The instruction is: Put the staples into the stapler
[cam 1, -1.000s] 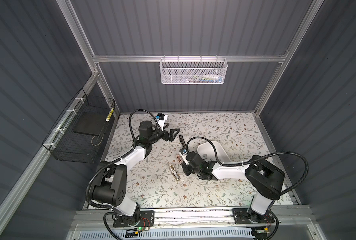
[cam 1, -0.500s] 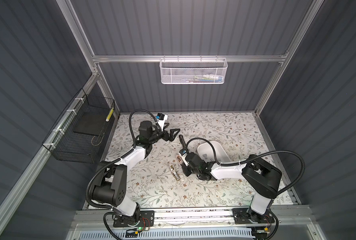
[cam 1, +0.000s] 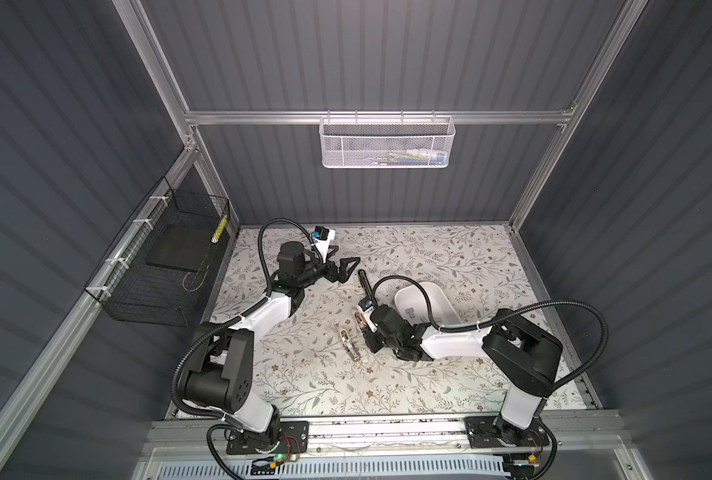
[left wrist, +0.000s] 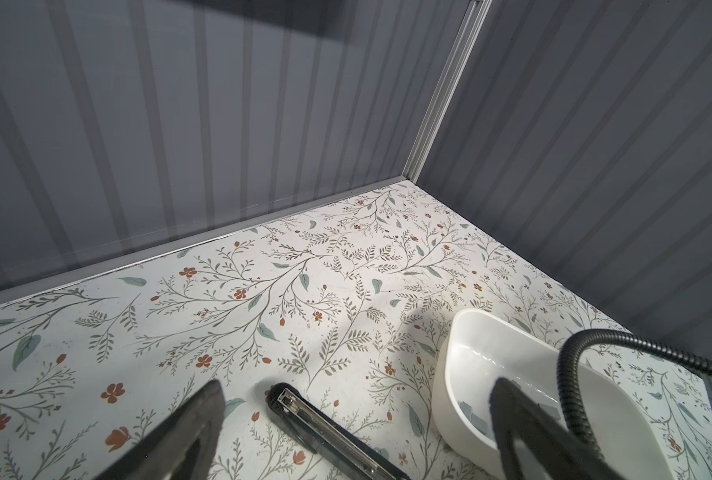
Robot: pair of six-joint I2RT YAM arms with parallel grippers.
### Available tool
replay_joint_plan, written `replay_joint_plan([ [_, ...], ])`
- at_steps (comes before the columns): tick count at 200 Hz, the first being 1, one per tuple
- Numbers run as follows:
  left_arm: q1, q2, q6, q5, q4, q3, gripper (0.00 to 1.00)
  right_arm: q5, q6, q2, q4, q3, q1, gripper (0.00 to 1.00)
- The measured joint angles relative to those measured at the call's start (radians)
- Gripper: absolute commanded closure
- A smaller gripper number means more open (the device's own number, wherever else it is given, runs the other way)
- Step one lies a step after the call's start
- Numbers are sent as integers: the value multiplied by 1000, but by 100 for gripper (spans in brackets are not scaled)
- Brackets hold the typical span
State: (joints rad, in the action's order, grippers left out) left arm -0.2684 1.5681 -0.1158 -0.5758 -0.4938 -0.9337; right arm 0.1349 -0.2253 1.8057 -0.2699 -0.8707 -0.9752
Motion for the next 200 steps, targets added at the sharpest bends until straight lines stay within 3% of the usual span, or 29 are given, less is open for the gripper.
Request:
replay_joint_plan([
  [155,0,0,0,0,0,0,1,11,-33,8,-16,-1,-4,100],
  [180,0,0,0,0,0,0,0,19,-43,8,-18,-1,-8,82],
  [200,0,0,0,0,0,0,1,20,-47,8,-18,-1,-10,77],
])
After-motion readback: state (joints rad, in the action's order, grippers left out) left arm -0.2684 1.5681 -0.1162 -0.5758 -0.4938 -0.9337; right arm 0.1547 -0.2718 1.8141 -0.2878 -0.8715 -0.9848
